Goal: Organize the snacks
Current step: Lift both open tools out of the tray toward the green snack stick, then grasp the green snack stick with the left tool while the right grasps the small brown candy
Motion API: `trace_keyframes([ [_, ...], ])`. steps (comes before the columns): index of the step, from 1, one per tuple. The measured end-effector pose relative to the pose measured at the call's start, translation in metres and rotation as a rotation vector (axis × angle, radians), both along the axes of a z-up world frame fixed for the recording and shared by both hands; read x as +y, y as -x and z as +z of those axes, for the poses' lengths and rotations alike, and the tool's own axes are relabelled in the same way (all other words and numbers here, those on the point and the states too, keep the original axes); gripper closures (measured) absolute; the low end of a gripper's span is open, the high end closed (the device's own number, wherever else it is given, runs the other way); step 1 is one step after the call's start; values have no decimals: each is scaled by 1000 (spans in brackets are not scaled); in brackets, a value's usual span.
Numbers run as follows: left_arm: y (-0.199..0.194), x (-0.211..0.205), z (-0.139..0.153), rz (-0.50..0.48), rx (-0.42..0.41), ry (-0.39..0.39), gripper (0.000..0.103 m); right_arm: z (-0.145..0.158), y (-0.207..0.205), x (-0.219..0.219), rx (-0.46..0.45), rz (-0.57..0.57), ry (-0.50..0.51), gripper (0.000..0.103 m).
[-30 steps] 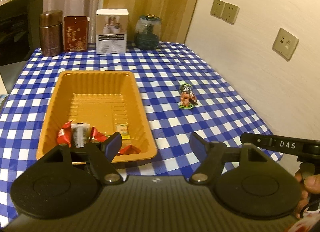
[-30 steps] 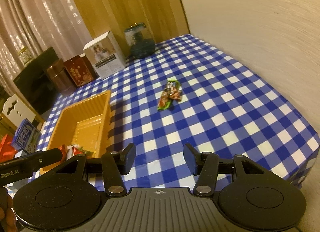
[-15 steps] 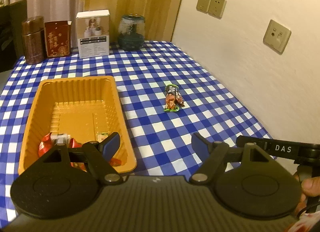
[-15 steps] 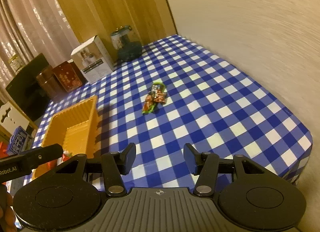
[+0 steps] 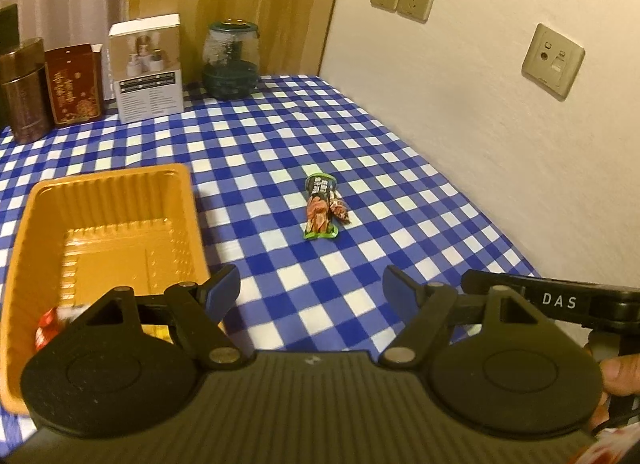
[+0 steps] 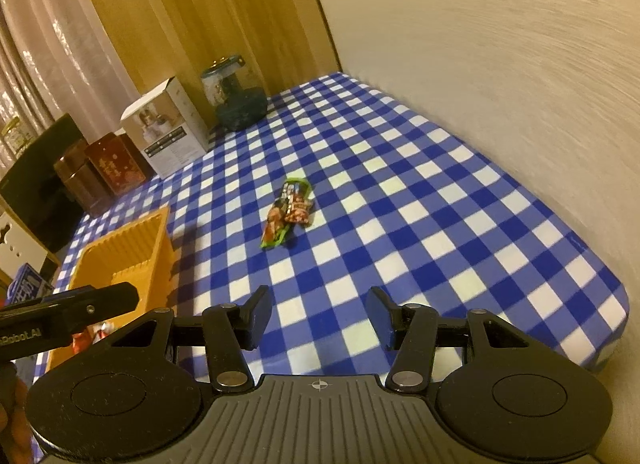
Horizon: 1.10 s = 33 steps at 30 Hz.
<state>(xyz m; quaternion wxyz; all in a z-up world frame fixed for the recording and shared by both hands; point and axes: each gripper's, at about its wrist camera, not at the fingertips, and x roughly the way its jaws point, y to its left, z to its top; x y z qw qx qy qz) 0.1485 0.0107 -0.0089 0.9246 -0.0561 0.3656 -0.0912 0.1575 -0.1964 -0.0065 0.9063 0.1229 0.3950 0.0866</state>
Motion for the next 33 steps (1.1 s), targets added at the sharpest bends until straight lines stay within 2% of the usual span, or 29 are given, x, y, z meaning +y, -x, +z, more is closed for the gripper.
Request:
trace_keyframes([
  [10, -62, 0, -16, -17, 9, -36, 30, -12, -53, 6, -11, 33, 4, 50],
  [19, -112, 3, -29, -48, 24, -62, 45, -36, -105, 25, -21, 77, 16, 51],
  [23, -127, 4, -37, -49, 32, -72, 45, -51, -129, 29, -13, 87, 18, 62],
  [33, -147, 16, -53, -25, 44, -93, 46, -83, -173, 45, 16, 115, 39, 68],
])
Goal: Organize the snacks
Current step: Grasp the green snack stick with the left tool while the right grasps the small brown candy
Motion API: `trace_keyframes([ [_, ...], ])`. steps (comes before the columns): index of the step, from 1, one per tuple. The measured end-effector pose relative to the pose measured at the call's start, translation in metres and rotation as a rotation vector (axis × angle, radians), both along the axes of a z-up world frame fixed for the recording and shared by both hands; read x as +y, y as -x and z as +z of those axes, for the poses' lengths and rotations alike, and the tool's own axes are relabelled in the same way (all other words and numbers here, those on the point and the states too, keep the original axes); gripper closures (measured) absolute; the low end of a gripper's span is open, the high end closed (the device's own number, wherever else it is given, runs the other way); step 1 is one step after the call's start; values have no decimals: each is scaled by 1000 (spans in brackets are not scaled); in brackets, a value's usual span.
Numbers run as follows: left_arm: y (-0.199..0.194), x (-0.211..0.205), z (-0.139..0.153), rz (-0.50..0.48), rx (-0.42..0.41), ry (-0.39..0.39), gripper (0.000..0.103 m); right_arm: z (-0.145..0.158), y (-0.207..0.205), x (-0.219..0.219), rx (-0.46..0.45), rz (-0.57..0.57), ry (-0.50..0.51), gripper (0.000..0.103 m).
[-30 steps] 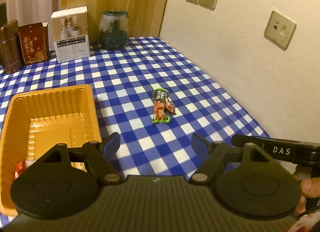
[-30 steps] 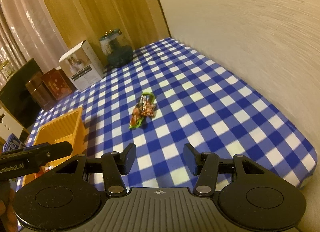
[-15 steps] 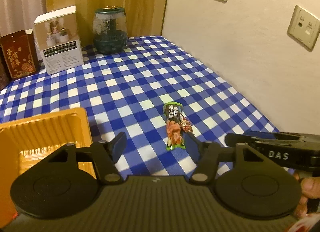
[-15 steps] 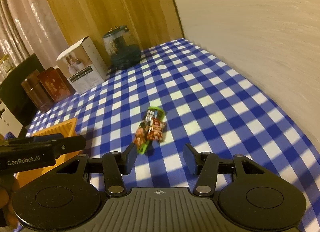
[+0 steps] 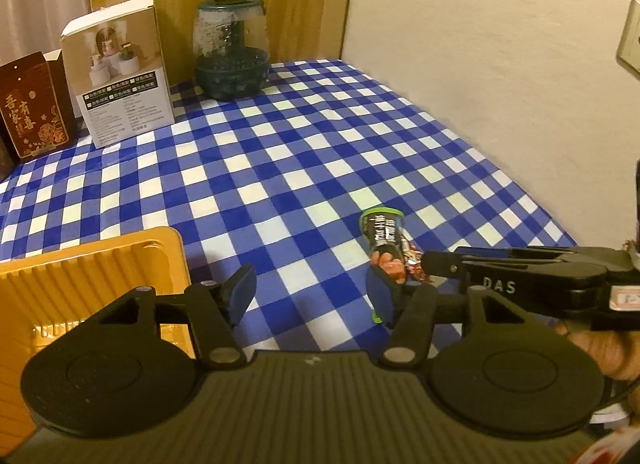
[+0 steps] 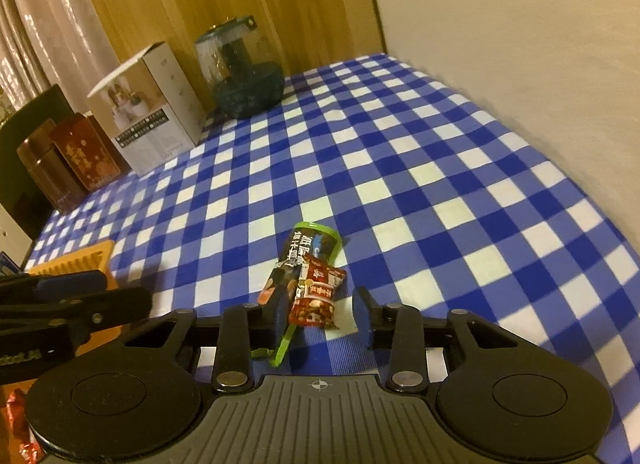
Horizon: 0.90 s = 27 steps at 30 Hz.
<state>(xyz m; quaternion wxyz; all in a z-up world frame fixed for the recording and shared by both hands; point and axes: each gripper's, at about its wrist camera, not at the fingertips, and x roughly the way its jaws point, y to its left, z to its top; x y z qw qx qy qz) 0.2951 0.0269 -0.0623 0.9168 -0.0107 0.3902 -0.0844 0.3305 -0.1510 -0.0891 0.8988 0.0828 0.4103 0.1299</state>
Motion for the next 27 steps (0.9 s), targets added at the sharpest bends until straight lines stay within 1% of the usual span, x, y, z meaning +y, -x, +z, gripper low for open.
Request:
trace_keyframes([
  [3, -3, 3, -2, 1, 0, 0, 46, -7, -8, 5, 5, 6, 13, 70],
  [8, -7, 2, -4, -8, -1, 1, 45, -16, -17, 15, 11, 19, 66, 73],
  [10, -9, 0, -4, -13, -1, -3, 46, -18, -18, 17, 12, 20, 77, 75],
  [12, -10, -2, -5, -16, -1, -5, 45, -19, -19, 16, 17, 25, 69, 81],
  [14, -11, -6, -5, -22, 0, -6, 46, -17, -16, 15, 3, 21, 82, 82],
  [17, -14, -14, -5, -45, 2, -8, 45, -14, -8, 5, -4, 9, 86, 83],
  [20, -17, -26, -7, -73, 6, -12, 46, -10, 4, -10, -10, -32, 87, 83],
  [24, -23, -46, -13, -113, 22, -21, 45, -8, 20, -30, 8, -97, 69, 83],
  [27, -31, -60, -22, -140, 49, -32, 45, -7, 25, -37, 17, -113, 83, 83],
])
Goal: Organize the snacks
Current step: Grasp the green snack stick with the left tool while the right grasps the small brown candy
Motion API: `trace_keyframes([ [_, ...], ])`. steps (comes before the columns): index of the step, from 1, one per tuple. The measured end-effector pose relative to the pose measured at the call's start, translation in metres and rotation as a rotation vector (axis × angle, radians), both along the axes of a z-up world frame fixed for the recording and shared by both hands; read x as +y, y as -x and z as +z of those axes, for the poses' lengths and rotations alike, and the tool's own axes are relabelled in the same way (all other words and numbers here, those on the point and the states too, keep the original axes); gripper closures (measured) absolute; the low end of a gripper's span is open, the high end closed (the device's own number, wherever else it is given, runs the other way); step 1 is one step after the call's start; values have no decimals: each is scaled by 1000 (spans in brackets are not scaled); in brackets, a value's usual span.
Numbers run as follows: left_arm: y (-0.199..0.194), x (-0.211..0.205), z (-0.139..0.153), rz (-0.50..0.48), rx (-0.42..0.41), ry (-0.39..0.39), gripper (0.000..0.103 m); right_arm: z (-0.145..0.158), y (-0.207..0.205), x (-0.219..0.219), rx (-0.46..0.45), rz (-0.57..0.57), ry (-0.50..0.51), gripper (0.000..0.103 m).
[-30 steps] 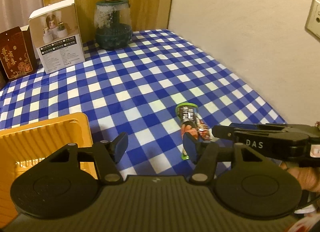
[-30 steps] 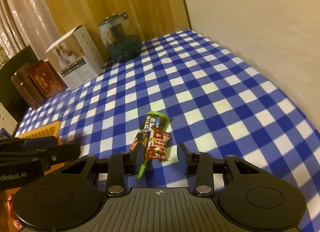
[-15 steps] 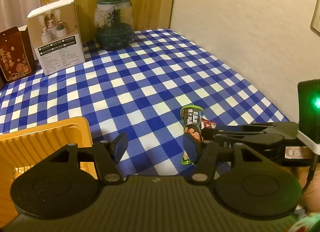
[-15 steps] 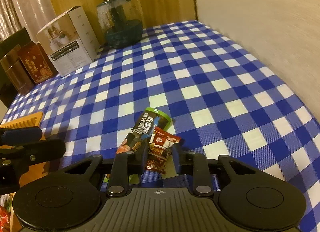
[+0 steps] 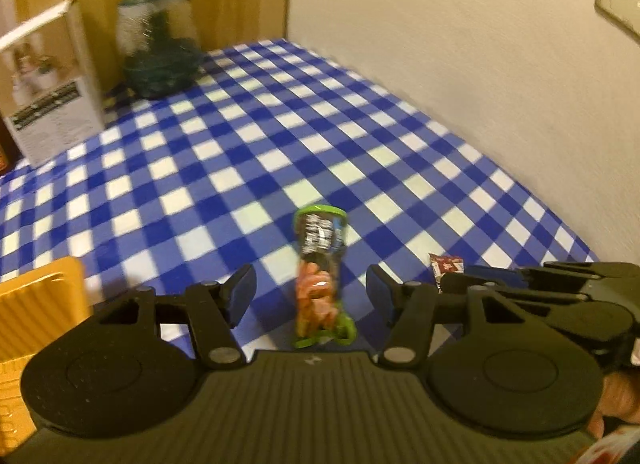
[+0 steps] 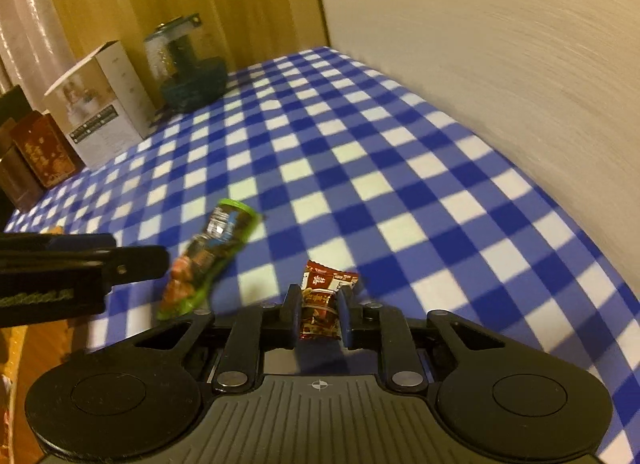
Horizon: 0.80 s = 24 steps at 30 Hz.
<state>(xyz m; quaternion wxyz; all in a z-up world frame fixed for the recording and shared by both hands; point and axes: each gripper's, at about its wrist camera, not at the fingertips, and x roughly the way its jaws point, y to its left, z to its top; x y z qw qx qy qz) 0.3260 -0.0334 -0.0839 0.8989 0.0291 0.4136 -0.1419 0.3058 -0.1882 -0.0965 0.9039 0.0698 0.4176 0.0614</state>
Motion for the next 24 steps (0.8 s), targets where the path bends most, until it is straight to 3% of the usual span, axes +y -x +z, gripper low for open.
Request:
trace_keyframes([
  [11, -21, -21, -27, -10, 54, -69, 45, -5, 3, 2, -38, 49, 66, 82],
  [15, -25, -23, -33, -9, 64, -70, 45, -11, 3, 9, -33, 78, 122, 69],
  [20, -29, -26, -40, 4, 72, -60, 54, -13, 4, 11, -45, 94, 140, 69],
  [24, -32, -29, -42, 5, 68, -67, 55, -14, 3, 9, -45, 87, 129, 69],
])
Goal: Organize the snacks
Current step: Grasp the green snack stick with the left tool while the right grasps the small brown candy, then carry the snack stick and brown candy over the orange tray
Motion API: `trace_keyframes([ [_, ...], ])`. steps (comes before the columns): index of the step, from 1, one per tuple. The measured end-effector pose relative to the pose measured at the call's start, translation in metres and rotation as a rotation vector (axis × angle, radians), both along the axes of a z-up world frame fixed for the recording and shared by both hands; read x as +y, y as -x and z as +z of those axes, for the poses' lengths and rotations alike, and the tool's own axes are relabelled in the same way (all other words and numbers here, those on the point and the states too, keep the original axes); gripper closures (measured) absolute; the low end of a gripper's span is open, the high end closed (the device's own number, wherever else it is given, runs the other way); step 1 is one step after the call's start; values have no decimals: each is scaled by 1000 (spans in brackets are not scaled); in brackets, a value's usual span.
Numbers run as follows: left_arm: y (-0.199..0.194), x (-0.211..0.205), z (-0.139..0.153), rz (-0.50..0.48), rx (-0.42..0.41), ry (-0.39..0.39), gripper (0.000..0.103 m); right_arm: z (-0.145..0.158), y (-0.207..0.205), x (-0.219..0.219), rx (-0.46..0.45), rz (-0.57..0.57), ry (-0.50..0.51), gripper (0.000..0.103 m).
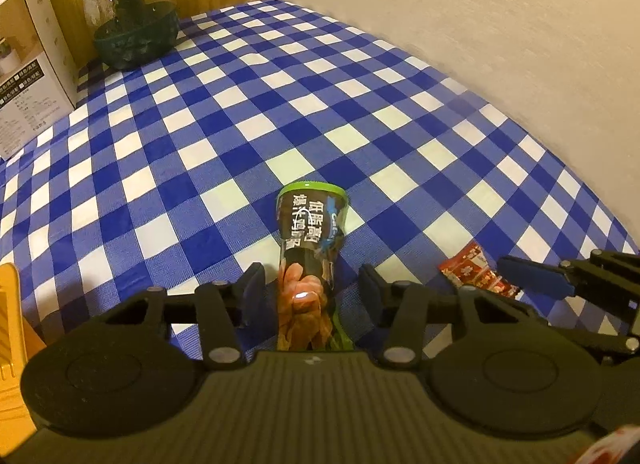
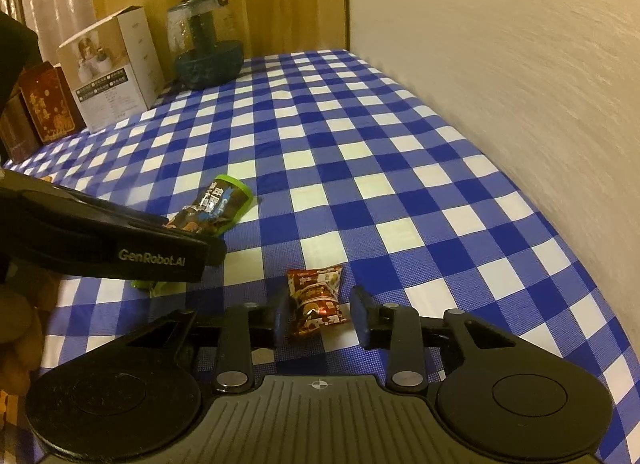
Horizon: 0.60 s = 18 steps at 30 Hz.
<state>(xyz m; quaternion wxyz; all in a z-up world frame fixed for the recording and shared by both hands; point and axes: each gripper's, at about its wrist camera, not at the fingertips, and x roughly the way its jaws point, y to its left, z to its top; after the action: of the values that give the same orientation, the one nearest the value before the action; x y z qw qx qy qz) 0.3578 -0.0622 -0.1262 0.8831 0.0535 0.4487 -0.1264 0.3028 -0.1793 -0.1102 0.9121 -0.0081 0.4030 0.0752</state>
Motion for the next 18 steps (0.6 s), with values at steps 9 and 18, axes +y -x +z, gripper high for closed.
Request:
trace_keyframes([
  [9, -4, -2, -1, 9, -12, 4, 59, 0, -1, 1, -6, -3, 8, 70],
  [18, -4, -2, 0, 14, -23, 10, 75, 1, -2, 1, -9, -15, 13, 78],
])
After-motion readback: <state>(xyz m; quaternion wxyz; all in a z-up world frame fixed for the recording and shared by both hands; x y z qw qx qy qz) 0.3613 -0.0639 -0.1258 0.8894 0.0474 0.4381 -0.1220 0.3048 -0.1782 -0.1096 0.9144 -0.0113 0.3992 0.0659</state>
